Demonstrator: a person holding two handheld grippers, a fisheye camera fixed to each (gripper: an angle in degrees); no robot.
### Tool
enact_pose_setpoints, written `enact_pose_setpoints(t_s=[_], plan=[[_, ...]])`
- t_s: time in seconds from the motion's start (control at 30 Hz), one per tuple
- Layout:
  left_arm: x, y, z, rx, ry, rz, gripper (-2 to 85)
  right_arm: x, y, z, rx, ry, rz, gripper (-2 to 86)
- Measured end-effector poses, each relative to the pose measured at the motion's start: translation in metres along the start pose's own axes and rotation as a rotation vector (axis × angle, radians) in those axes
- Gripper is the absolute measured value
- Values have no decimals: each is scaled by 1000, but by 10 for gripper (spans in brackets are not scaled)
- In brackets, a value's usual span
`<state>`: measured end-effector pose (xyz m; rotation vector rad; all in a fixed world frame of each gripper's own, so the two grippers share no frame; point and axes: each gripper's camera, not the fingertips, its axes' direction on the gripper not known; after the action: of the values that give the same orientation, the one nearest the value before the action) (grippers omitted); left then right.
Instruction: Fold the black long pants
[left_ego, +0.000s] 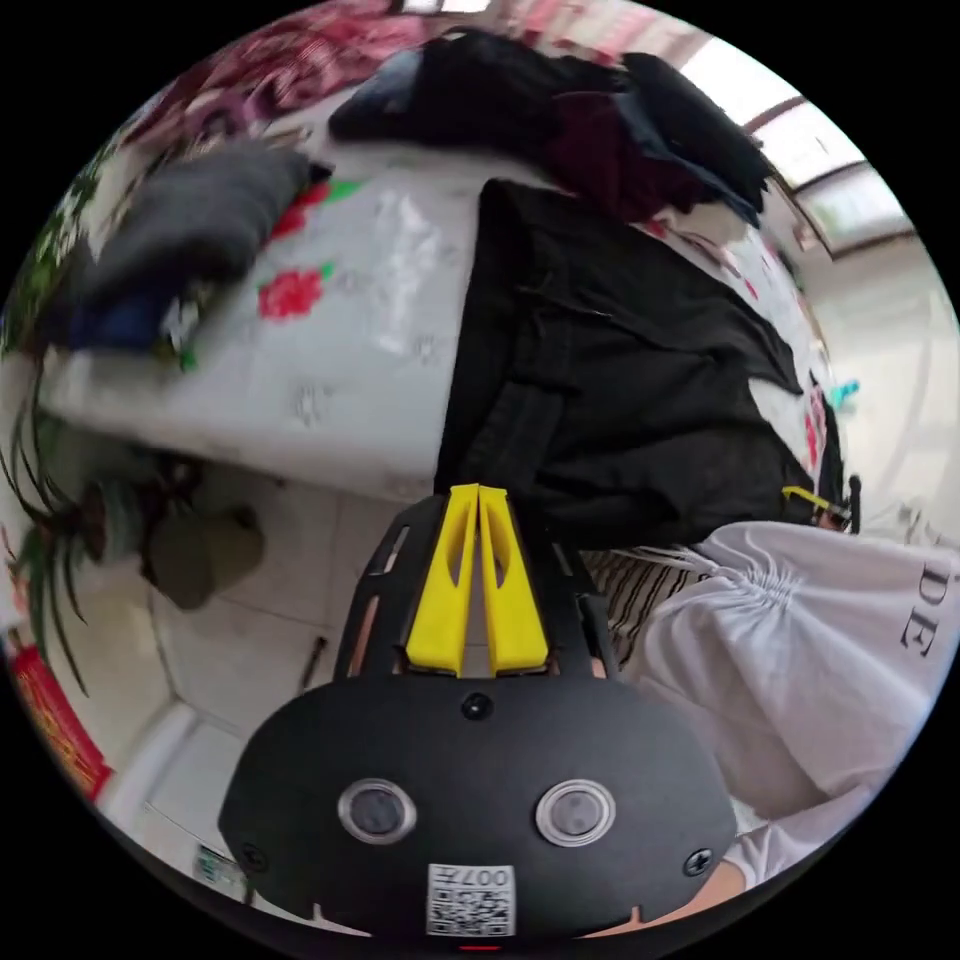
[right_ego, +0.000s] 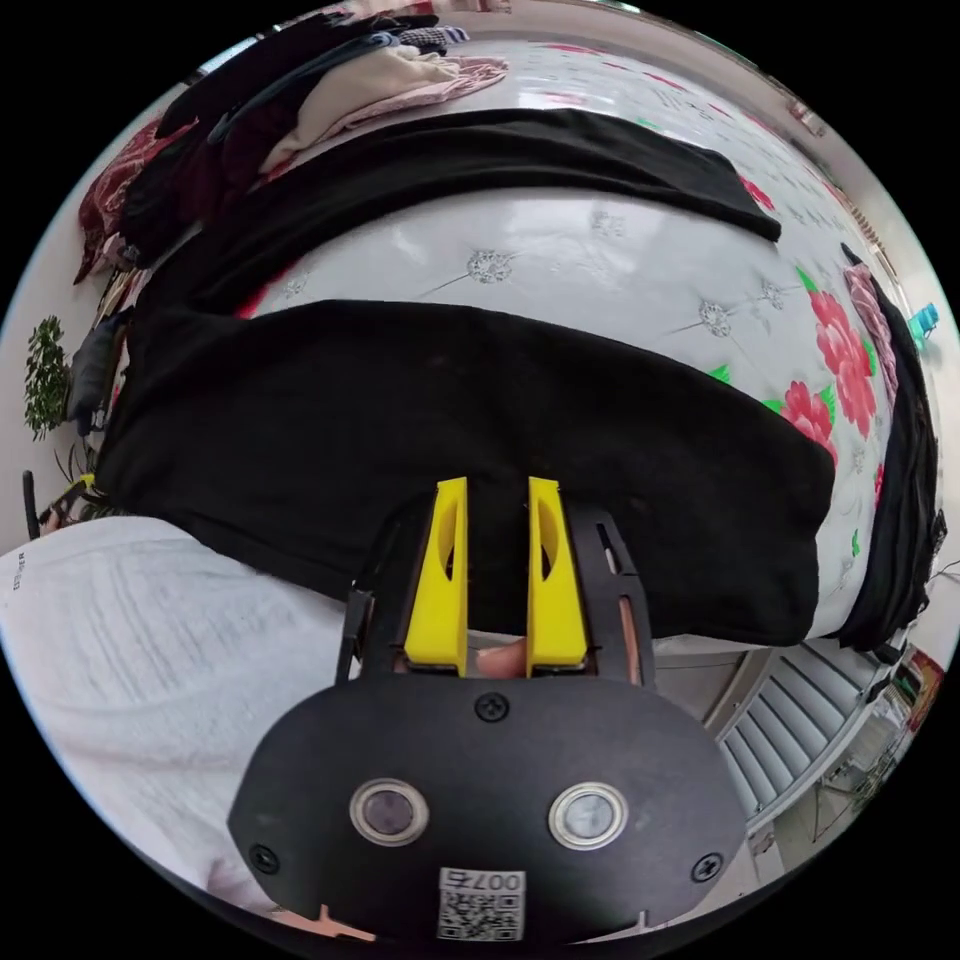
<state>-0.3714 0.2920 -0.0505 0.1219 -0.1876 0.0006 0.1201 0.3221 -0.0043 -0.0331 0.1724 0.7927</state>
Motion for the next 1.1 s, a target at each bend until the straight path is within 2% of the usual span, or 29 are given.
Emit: enact_pose_setpoints(t_s=[0.1, 0.17, 0.33, 0.4, 0.53, 0.6, 0.7, 0.83, 0.87, 0.93, 1.1], plan=[[-13, 4, 38, -18, 51, -108, -9, -1, 2, -6, -7, 8, 8, 85], [1, -9, 38, -17, -26, -56, -6, -2, 0, -14, -41, 9, -3, 87], [11, -22, 26, -56, -113, 3, 3, 28, 23, -58, 70, 52, 68, 90], [9, -16, 10, 6, -140, -53, -3, 70, 43, -76, 115, 83, 203, 90], [19, -6, -13, 111, -65, -104, -5, 151, 85, -93, 187, 76, 492, 87], [34, -11, -9, 111, -43, -89, -3, 200, 110, -92, 202, 45, 656, 85], [71, -32, 18, 61, -44, -46, -4, 238, 120, -78, 174, 6, 747, 77], [123, -63, 88, -100, -153, 9, -9, 250, 105, -64, 110, -7, 764, 46], [129, -66, 95, -113, -184, 13, -9, 247, 96, -67, 94, 43, 711, 31], [146, -74, 101, -131, -256, 19, -9, 244, 81, -79, 119, 7, 605, 13], [165, -67, 109, -172, -203, -14, -9, 240, 56, -158, 271, 78, 393, 1]])
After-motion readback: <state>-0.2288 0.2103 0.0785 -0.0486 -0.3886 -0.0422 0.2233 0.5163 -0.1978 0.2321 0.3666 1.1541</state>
